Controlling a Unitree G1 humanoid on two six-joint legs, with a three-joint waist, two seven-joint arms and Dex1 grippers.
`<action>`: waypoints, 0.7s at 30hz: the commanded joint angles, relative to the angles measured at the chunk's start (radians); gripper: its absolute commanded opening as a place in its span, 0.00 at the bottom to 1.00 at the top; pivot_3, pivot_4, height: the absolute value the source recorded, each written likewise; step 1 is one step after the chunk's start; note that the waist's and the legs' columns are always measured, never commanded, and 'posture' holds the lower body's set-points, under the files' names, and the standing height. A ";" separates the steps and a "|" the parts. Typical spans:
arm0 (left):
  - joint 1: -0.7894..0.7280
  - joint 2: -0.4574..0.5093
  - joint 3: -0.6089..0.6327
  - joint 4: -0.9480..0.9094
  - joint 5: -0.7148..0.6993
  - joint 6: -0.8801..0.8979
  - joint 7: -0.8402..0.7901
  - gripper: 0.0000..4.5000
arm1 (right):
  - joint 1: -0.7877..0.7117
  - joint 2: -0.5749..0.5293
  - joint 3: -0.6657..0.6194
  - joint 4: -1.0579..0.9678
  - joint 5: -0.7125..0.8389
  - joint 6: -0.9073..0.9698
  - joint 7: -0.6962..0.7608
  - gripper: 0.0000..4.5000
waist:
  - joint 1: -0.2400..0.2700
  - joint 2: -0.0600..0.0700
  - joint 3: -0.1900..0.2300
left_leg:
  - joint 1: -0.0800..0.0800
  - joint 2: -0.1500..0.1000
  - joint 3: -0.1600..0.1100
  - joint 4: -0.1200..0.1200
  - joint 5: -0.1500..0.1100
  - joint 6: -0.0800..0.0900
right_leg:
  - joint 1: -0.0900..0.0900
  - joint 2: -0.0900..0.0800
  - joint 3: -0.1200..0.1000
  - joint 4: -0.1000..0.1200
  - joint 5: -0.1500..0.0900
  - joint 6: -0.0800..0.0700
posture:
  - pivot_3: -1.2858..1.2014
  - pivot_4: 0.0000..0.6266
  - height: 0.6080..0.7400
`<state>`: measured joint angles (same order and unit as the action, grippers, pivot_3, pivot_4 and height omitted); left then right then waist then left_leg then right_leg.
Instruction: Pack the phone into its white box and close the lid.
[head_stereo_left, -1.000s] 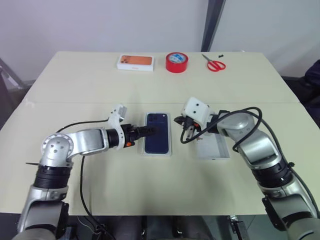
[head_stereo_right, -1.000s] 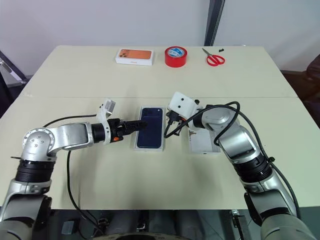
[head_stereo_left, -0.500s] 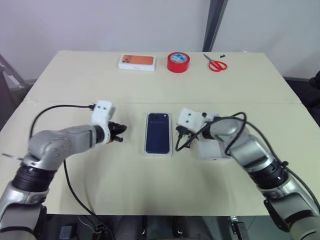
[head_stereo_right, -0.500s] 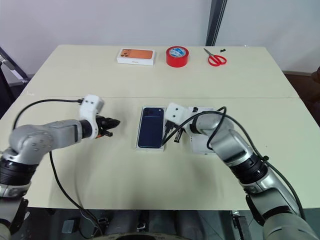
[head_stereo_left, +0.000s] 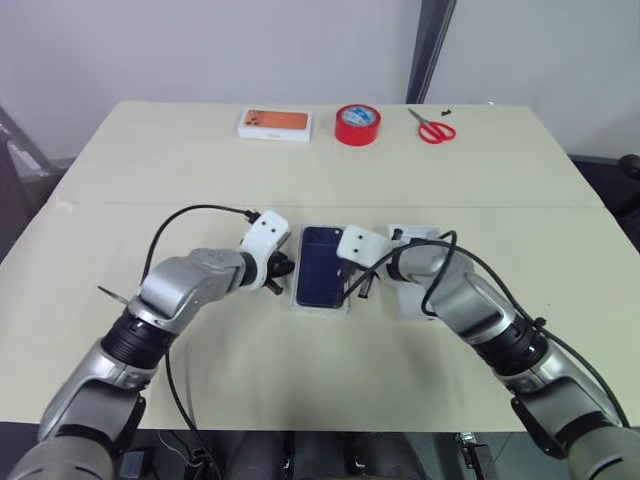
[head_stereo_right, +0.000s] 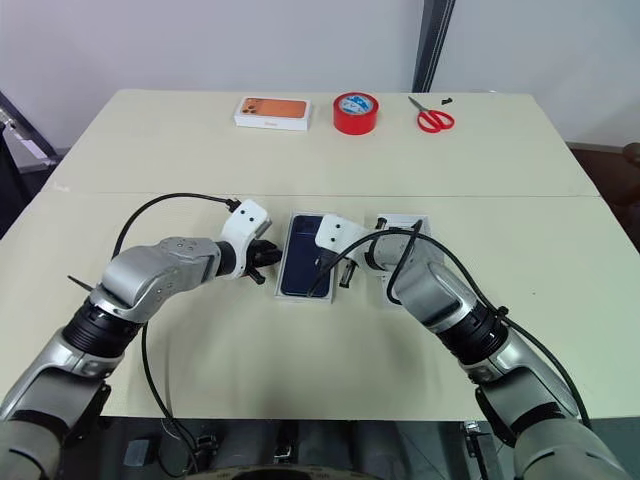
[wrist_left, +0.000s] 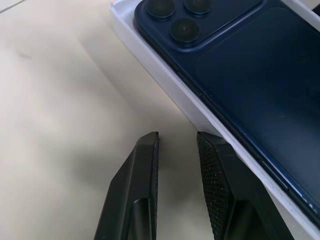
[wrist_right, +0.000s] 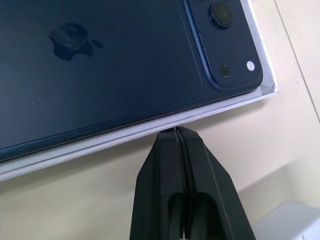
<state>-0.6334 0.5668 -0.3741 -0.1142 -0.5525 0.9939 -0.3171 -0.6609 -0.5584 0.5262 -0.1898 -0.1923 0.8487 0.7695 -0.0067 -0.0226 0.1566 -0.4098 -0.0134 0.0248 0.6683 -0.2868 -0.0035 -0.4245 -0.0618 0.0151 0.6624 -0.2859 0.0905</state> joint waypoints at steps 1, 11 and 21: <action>-0.010 -0.067 -0.047 -0.012 0.016 0.018 -0.079 0.29 | 0.009 -0.016 -0.027 -0.098 0.022 0.013 0.032 0.00 | 0.002 0.000 0.000 | 0.000 0.000 0.000 0.000 0.000 0.000 | 0.000 0.000 0.000 0.000 0.000 0.000 | 0.52 0.24 0.88; -0.052 -0.218 -0.107 -0.002 0.088 0.071 -0.197 0.29 | 0.161 -0.199 -0.102 -0.299 0.052 0.112 0.102 0.00 | 0.020 0.000 0.000 | 0.000 -0.001 0.000 0.001 -0.002 0.003 | 0.001 0.000 0.000 -0.001 0.000 0.000 | 0.52 0.24 0.88; -0.041 -0.249 -0.113 -0.023 0.126 0.133 -0.257 0.29 | 0.195 -0.251 -0.124 -0.311 0.057 0.123 0.096 0.00 | 0.019 0.000 0.000 | 0.000 -0.001 0.000 0.001 -0.002 0.003 | 0.002 0.000 0.000 -0.001 0.000 0.000 | 0.52 0.24 0.88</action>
<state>-0.6897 0.3520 -0.4177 -0.1043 -0.4009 1.1083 -0.5232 -0.4629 -0.8093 0.4168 -0.4463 -0.1527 0.9899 0.8642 0.0122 -0.0222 0.1562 -0.4100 -0.0141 0.0248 0.6699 -0.2885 -0.0005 -0.4229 -0.0622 0.0152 0.6612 -0.2862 0.0910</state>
